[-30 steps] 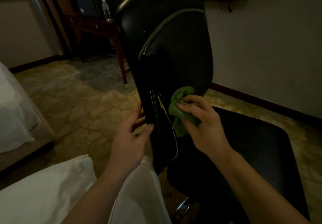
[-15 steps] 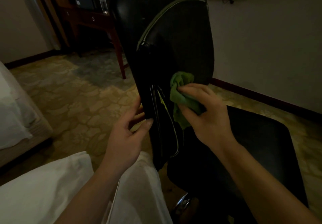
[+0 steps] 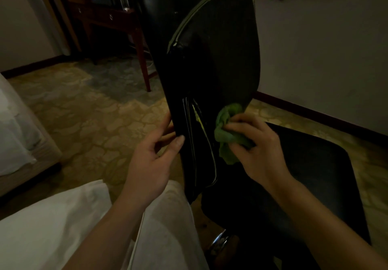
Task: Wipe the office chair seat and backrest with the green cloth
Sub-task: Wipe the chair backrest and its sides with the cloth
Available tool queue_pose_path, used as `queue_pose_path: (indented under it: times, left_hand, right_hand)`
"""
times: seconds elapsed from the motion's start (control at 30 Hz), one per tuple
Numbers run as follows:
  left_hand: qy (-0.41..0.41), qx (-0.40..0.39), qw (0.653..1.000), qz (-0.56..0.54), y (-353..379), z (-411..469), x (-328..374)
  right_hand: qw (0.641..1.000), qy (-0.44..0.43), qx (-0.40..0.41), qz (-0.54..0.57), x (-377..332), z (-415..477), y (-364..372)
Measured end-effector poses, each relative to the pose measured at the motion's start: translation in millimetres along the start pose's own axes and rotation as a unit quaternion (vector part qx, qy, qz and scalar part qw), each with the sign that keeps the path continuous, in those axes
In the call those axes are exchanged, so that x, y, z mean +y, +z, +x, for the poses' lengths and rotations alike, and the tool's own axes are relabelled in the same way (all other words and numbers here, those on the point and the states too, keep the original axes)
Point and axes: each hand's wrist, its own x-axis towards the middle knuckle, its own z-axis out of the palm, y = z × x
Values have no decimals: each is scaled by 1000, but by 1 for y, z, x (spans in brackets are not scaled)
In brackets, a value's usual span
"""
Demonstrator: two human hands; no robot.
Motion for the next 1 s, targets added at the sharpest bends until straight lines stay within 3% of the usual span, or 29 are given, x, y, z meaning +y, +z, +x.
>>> queue_pose_path:
  times: [0.37,0.67,1.0]
  left_hand:
    - [1,-6,999,47,0,0,2]
    - [6,16,999,41,4,-2,5]
    - [3,25,999,39,5,-3,9]
  right_hand:
    - [999,-29,29,6,-10,16,7]
    - [998,61,23,15,15,-31,17]
    - [997,-23,75,19,-21,12,16]
